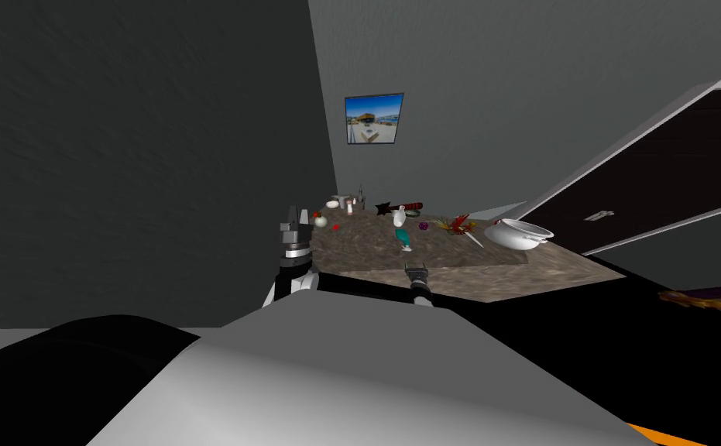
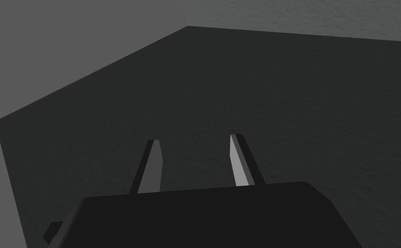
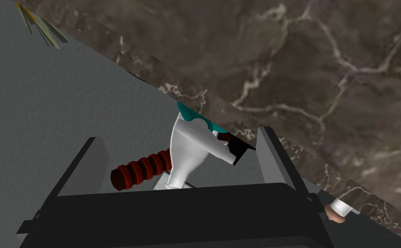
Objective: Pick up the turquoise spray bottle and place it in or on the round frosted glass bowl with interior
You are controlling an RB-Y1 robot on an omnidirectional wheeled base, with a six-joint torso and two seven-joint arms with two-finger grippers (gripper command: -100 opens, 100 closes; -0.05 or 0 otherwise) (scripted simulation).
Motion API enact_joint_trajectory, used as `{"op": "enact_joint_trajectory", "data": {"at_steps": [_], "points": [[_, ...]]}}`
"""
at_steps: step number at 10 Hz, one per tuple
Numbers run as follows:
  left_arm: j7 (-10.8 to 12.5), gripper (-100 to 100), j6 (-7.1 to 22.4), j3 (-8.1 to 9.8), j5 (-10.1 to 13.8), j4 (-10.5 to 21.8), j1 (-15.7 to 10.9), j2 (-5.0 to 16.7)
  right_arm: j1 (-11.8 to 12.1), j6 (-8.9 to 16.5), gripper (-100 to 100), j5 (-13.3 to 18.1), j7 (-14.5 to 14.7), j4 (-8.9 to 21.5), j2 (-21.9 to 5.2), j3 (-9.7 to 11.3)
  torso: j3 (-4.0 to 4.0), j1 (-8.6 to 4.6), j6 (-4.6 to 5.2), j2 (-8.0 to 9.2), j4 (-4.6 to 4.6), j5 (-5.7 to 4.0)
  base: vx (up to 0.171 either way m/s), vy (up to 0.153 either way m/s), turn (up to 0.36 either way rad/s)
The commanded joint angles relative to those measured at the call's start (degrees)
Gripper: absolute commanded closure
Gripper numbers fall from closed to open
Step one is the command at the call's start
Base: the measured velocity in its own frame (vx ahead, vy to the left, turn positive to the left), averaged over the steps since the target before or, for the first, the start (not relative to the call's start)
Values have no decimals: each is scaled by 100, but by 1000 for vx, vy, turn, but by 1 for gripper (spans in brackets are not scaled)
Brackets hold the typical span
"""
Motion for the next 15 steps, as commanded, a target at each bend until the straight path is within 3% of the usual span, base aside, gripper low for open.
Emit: {"op": "enact_joint_trajectory", "data": {"at_steps": [1,3,6,15], "points": [[0,0,0,0,0,0,0,0,-52,226,-100,286,149,239,-65,52,0,0,0,0,0,0,35,-9,103],[0,0,0,0,0,0,0,0,-52,226,-100,506,149,239,-65,52,-1,-1,0,-2,-1,0,21,-10,26],[0,0,0,0,0,0,0,0,-114,579,-100,1060,412,592,-168,132,0,0,0,0,0,0,31,-10,86],[0,0,0,0,0,0,0,0,-218,1222,-100,2502,954,1237,-385,270,-2,3,0,-3,-1,0,35,-10,76]]}}
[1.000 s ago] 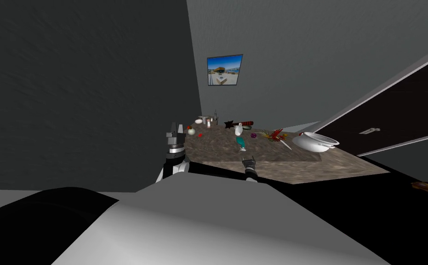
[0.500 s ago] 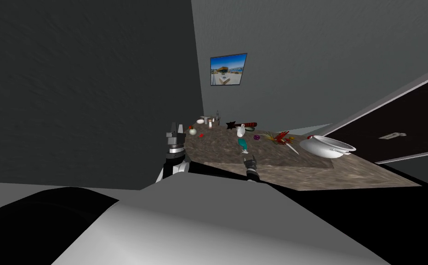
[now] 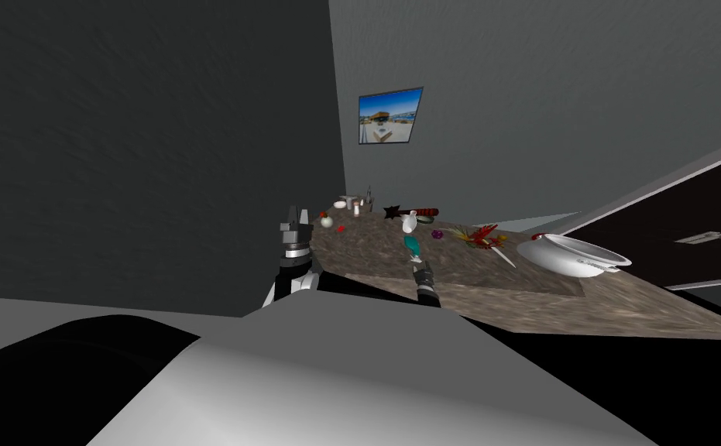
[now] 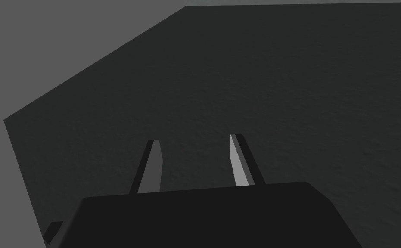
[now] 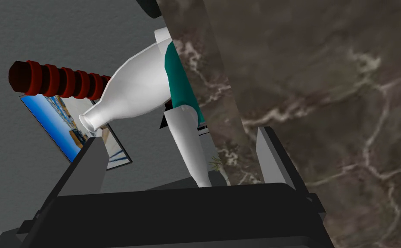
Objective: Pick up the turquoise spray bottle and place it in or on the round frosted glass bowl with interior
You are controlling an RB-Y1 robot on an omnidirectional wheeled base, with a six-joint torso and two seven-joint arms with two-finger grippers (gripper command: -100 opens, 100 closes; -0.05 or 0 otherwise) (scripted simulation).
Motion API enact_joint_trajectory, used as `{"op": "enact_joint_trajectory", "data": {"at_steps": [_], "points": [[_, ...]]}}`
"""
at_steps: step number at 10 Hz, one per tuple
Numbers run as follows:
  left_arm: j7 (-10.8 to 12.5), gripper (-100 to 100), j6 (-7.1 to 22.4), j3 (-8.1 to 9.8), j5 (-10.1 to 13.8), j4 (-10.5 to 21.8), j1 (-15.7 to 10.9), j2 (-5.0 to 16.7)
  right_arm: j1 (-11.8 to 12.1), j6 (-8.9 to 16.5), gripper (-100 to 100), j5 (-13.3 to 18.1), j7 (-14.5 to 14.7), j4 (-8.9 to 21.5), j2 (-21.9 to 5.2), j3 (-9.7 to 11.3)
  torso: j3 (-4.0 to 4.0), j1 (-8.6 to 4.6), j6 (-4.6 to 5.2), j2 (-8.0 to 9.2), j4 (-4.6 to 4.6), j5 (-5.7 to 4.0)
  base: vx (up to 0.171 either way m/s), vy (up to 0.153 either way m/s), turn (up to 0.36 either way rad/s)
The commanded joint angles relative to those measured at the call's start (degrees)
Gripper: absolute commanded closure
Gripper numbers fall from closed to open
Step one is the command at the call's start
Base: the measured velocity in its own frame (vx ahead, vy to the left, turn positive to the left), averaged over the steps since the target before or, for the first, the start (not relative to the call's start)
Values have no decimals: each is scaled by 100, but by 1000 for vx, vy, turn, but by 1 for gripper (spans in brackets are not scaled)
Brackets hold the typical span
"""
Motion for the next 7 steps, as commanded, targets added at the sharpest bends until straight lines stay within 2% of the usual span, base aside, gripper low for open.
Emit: {"op": "enact_joint_trajectory", "data": {"at_steps": [1,4,5,6,7], "points": [[0,0,0,0,0,0,0,0,-5,79,-100,201,59,63,-25,16,0,0,0,0,0,0,33,-12,51],[0,0,0,0,0,0,0,0,-32,280,-100,659,250,256,-94,59,1,-1,1,1,0,0,37,-13,73],[0,0,0,0,0,0,0,0,-36,313,-100,737,284,286,-105,66,1,-1,1,2,0,0,30,-12,46],[0,0,0,0,0,0,0,0,-31,282,-100,675,253,258,-102,58,2,0,2,4,0,0,12,-5,8],[0,0,0,0,0,0,0,0,-32,293,0,686,261,263,-103,59,5,3,2,10,1,0,0,0,0]]}}
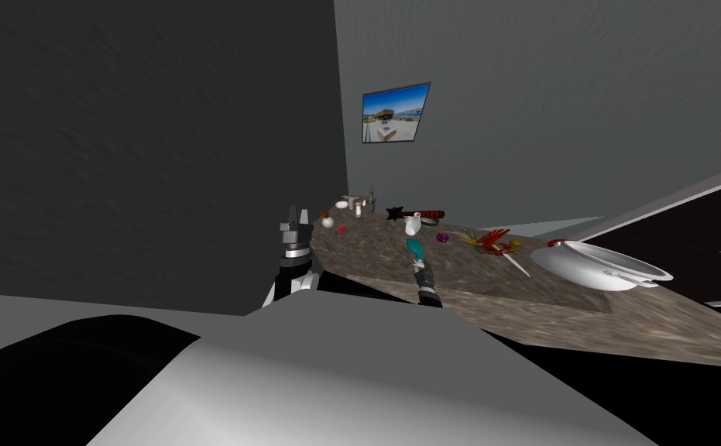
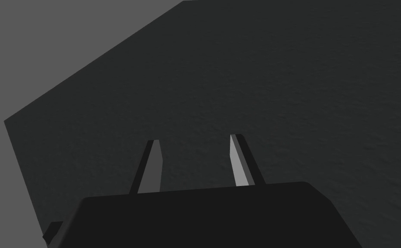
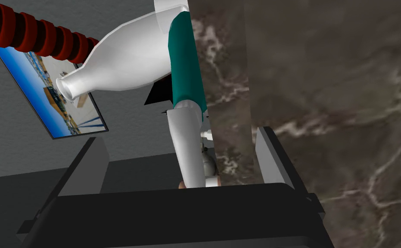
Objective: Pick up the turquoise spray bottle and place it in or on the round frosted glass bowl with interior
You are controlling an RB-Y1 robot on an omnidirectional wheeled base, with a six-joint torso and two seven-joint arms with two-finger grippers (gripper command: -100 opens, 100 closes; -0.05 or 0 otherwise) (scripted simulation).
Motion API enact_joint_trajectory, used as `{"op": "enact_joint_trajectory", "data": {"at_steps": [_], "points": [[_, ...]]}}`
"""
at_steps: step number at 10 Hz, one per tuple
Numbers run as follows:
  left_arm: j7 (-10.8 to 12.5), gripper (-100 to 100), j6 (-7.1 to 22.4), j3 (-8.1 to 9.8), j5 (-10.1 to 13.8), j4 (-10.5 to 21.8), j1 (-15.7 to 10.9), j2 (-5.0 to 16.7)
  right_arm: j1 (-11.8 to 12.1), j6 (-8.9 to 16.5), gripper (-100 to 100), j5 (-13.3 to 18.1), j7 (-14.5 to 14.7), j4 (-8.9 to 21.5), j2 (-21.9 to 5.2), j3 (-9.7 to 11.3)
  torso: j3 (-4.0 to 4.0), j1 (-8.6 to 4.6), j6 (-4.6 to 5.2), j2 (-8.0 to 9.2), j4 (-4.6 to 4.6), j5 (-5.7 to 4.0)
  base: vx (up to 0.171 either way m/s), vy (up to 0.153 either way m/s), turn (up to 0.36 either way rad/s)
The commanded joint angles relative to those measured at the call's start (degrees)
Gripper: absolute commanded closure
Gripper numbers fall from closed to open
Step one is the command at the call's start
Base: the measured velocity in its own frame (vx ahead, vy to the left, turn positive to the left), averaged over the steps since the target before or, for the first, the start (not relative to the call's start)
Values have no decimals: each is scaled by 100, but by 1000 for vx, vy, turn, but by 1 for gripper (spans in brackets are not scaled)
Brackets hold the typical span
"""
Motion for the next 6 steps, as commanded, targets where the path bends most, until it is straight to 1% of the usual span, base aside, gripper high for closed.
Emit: {"op": "enact_joint_trajectory", "data": {"at_steps": [1,2,6], "points": [[0,0,0,0,0,0,0,0,0,0,-100,0,0,0,0,0,0,0,0,0,0,0,0,0,0],[0,0,0,0,0,0,0,0,0,0,100,0,0,0,0,0,1,1,0,2,0,0,0,0,0],[0,0,0,0,0,0,0,0,0,0,100,3,6,2,-3,0,2,-1,0,4,1,-2,0,0,0]]}}
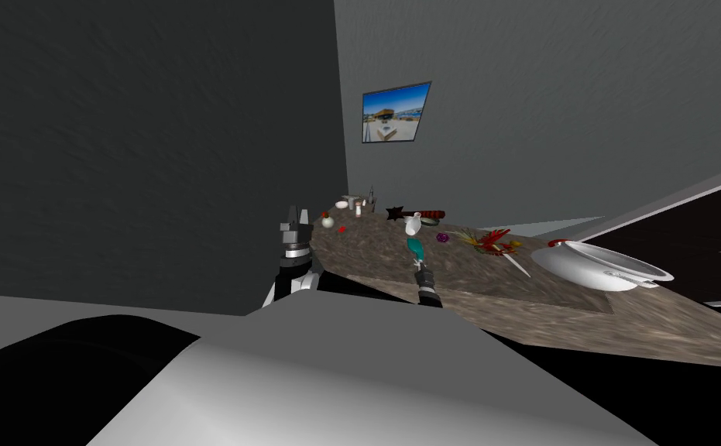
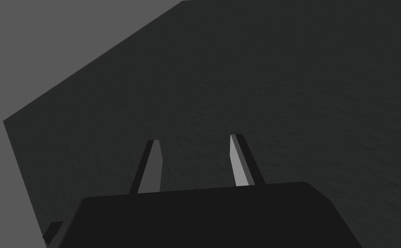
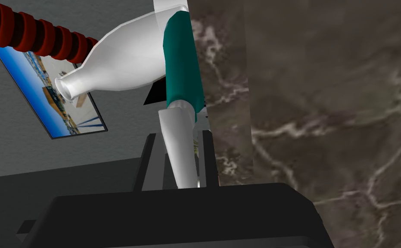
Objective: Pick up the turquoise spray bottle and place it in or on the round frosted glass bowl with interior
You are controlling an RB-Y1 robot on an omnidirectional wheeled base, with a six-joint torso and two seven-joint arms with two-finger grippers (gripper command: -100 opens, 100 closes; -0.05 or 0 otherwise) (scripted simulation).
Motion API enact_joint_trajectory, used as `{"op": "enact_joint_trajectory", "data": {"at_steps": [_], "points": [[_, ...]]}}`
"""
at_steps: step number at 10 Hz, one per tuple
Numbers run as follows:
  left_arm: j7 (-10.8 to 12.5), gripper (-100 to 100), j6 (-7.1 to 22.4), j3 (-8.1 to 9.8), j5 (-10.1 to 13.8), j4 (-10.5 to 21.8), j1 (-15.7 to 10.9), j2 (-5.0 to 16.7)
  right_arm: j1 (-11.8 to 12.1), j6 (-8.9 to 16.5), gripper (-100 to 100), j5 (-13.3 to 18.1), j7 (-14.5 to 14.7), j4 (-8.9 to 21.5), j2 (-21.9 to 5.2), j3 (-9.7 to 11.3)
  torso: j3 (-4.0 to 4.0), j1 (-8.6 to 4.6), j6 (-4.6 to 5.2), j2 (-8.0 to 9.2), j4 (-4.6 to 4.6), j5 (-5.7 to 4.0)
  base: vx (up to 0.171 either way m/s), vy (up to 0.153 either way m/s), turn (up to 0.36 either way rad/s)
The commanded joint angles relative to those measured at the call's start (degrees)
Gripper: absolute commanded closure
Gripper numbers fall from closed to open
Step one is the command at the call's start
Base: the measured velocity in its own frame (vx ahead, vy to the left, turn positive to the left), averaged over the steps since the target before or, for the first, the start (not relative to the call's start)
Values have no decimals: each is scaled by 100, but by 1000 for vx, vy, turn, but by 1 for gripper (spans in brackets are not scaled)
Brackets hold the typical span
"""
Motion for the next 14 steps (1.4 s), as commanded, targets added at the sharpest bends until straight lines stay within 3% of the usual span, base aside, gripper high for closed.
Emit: {"op": "enact_joint_trajectory", "data": {"at_steps": [1,2,3,4,10,14], "points": [[0,0,0,0,0,0,0,0,0,0,0,0,0,0,0,0,0,0,0,0,0,0,0,0,0],[0,0,0,0,0,0,0,0,0,0,100,0,0,0,0,0,0,0,0,0,0,0,0,0,0],[0,0,0,0,0,0,0,0,0,0,0,0,1,1,0,0,0,0,0,1,0,0,0,0,0],[0,0,0,0,0,0,0,0,12,59,100,-16,13,-4,-70,88,1,0,0,1,0,0,-108,3,38],[0,0,1,0,0,1,-2,0,-51,167,100,-271,97,149,-395,310,43,-27,28,109,-19,-34,-212,-2,55],[0,0,1,0,0,1,-2,0,-257,77,100,-629,228,467,-728,286,40,-41,25,104,-19,-33,-209,-21,132]]}}
